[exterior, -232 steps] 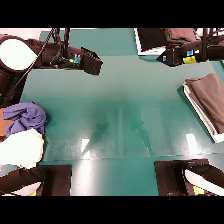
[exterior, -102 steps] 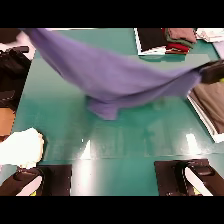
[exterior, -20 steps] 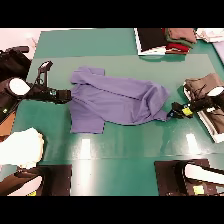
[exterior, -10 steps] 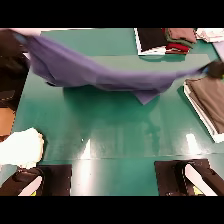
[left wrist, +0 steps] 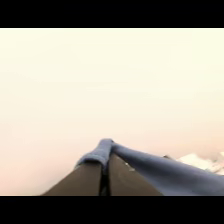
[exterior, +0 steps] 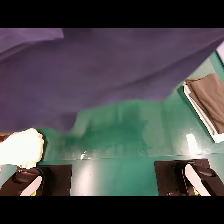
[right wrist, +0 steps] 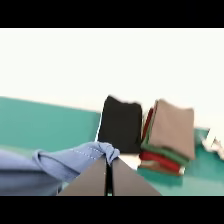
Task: Fold the shirts.
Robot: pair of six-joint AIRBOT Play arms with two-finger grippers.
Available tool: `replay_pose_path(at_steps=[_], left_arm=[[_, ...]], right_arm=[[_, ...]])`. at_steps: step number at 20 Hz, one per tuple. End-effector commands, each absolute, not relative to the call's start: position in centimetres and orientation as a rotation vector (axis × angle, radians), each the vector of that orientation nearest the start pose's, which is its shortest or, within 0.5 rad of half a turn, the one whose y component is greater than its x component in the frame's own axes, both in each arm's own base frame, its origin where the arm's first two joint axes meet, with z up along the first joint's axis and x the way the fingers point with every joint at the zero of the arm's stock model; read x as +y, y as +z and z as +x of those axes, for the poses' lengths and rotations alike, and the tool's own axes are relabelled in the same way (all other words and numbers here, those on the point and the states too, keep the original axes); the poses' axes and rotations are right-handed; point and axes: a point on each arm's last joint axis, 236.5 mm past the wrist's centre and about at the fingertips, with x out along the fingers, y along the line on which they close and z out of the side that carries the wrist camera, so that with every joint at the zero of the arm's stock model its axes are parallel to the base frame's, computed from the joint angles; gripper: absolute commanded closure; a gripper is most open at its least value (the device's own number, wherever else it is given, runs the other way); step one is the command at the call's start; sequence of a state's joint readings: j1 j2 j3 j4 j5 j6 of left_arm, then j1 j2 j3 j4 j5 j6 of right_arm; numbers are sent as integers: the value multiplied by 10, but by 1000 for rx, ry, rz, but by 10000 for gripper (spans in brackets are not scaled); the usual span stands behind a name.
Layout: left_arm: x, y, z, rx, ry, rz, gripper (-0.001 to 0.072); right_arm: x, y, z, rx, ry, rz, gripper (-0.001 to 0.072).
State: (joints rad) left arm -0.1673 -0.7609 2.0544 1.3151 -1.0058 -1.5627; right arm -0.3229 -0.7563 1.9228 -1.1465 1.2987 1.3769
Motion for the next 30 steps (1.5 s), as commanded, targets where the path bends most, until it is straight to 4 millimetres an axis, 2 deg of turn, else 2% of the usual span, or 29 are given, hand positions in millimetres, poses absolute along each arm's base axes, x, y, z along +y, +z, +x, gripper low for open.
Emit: replay_pose_path(at_steps=[1, 3, 5, 7, 9, 11, 12, 13, 15, 16, 19, 21, 24, 30], left_arm=[[-71, 551, 220, -123, -315, -72, 685], [-78, 485, 276, 88, -296, -62, 684], [-88, 405, 332, 311, -289, -64, 684], [-98, 313, 380, 540, -275, -82, 684], [-107, 223, 417, 732, -268, -94, 684], [-112, 150, 446, 863, -252, -103, 684], [-114, 121, 459, 911, -245, -104, 684], [-116, 98, 472, 937, -239, -108, 684], [-119, 68, 493, 959, -233, -111, 684], [-120, 61, 501, 963, -231, -110, 684], [-121, 60, 511, 955, -263, -49, 684], [-115, 60, 506, 985, -274, -20, 684], [-102, 36, 479, 1130, -271, -8, 684], [-97, -19, 429, 1329, -316, 46, 684]], right_arm=[[14, 491, 238, 155, 69, -17, 699], [4, 459, 270, 278, 75, 40, 698], [-8, 402, 308, 465, 85, 96, 698], [-14, 329, 345, 677, 114, 158, 698], [-17, 246, 375, 893, 125, 208, 698], [-21, 162, 392, 1105, 116, 235, 698], [-20, 124, 399, 1187, 116, 250, 698], [-19, 95, 407, 1240, 118, 266, 699], [-20, 59, 430, 1273, 115, 295, 698], [-17, 52, 444, 1259, 128, 323, 699], [-10, 54, 474, 1222, 168, 361, 698], [-10, 58, 480, 1220, 173, 340, 698], [-7, 50, 468, 1268, 181, 346, 698], [-3, -8, 410, 1448, 144, 343, 698]])
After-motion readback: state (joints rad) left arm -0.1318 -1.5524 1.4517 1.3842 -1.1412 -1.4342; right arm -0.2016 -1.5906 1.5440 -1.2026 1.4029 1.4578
